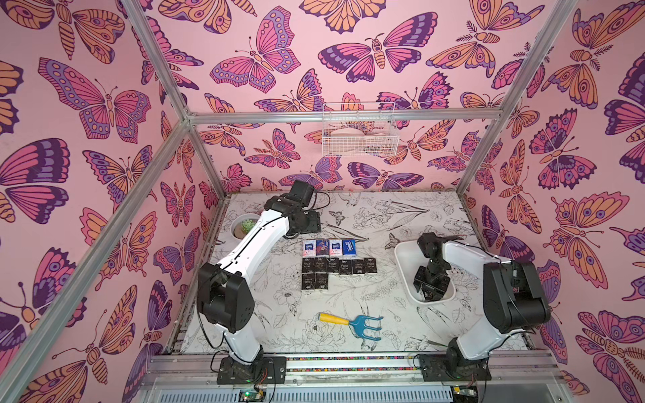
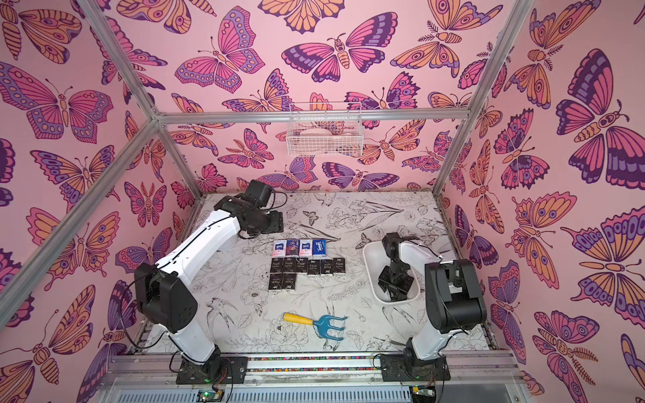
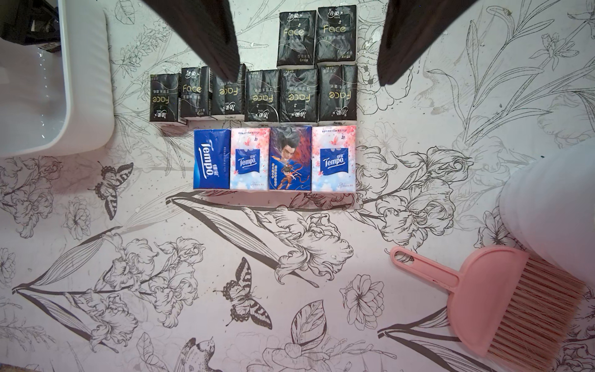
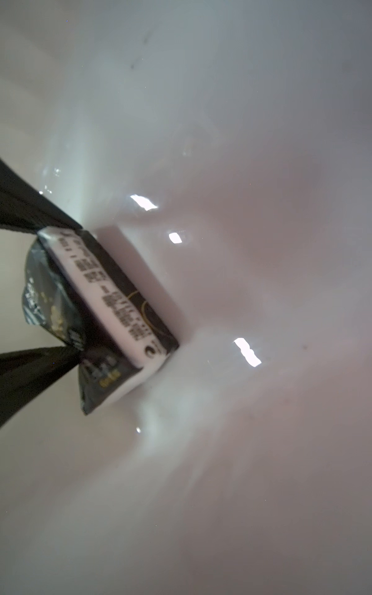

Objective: Take the pocket tissues out of the storage box
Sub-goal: Move the pocket tissues to the storage box.

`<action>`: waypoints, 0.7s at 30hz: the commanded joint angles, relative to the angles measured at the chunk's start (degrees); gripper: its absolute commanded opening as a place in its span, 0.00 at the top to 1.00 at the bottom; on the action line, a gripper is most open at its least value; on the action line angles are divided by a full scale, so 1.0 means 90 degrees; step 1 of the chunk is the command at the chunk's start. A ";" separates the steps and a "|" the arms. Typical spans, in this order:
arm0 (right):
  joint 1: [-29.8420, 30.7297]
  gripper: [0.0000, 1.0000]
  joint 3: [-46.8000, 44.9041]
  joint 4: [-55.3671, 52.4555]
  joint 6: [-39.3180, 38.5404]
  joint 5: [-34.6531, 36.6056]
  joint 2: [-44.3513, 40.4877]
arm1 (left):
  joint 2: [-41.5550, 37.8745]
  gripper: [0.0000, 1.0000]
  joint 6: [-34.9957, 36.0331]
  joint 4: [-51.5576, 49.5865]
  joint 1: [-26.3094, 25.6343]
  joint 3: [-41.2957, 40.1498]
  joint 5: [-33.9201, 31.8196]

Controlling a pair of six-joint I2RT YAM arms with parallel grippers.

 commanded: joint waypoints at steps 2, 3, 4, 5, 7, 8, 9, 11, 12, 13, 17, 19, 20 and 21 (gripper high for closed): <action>-0.0107 0.44 0.0192 0.1581 -0.0167 0.0274 0.0342 | 0.0138 0.26 0.0012 -0.0015 0.0046 0.0139 -0.0018; -0.0119 0.44 0.0262 0.1587 -0.0177 0.0280 0.0331 | 0.0147 0.26 0.0026 -0.0021 0.0046 0.0145 -0.0033; -0.0136 0.44 0.0336 0.1591 -0.0186 0.0256 0.0332 | 0.0151 0.26 0.0036 -0.0021 0.0046 0.0156 -0.0037; -0.0148 0.44 0.0409 0.1582 -0.0194 0.0230 0.0355 | 0.0165 0.26 0.0037 -0.0021 0.0044 0.0167 -0.0055; -0.0152 0.45 0.0580 0.1572 -0.0226 0.0191 0.0376 | 0.0182 0.26 0.0056 -0.0021 0.0046 0.0194 -0.0076; -0.0157 0.45 0.0657 0.1553 -0.0235 0.0182 0.0403 | 0.0183 0.26 0.0065 -0.0014 0.0052 0.0208 -0.0086; -0.0158 0.45 0.0728 0.1544 -0.0241 0.0177 0.0424 | 0.0192 0.26 0.0066 -0.0017 0.0056 0.0215 -0.0094; -0.0158 0.45 0.0868 0.1530 -0.0273 0.0186 0.0465 | 0.0213 0.26 0.0078 -0.0016 0.0056 0.0242 -0.0105; -0.0164 0.45 0.0931 0.1522 -0.0293 0.0187 0.0491 | 0.0223 0.26 0.0076 -0.0020 0.0056 0.0251 -0.0107; -0.0162 0.45 0.1031 0.1487 -0.0324 0.0172 0.0508 | 0.0228 0.26 0.0076 -0.0025 0.0056 0.0267 -0.0103; -0.0158 0.44 0.1222 0.1358 -0.0430 0.0036 0.0320 | 0.0247 0.26 0.0086 -0.0026 0.0056 0.0291 -0.0069; -0.0162 0.44 0.1223 0.1271 -0.0525 -0.0055 0.0089 | 0.0256 0.26 0.0096 -0.0021 0.0056 0.0315 -0.0022; -0.0164 0.44 0.1223 0.1198 -0.0553 -0.0058 -0.0004 | 0.0260 0.26 0.0098 -0.0018 0.0056 0.0333 0.0008; -0.0159 0.43 0.1202 0.1128 -0.0568 -0.0072 -0.0110 | 0.0275 0.26 0.0096 -0.0016 0.0056 0.0349 0.0044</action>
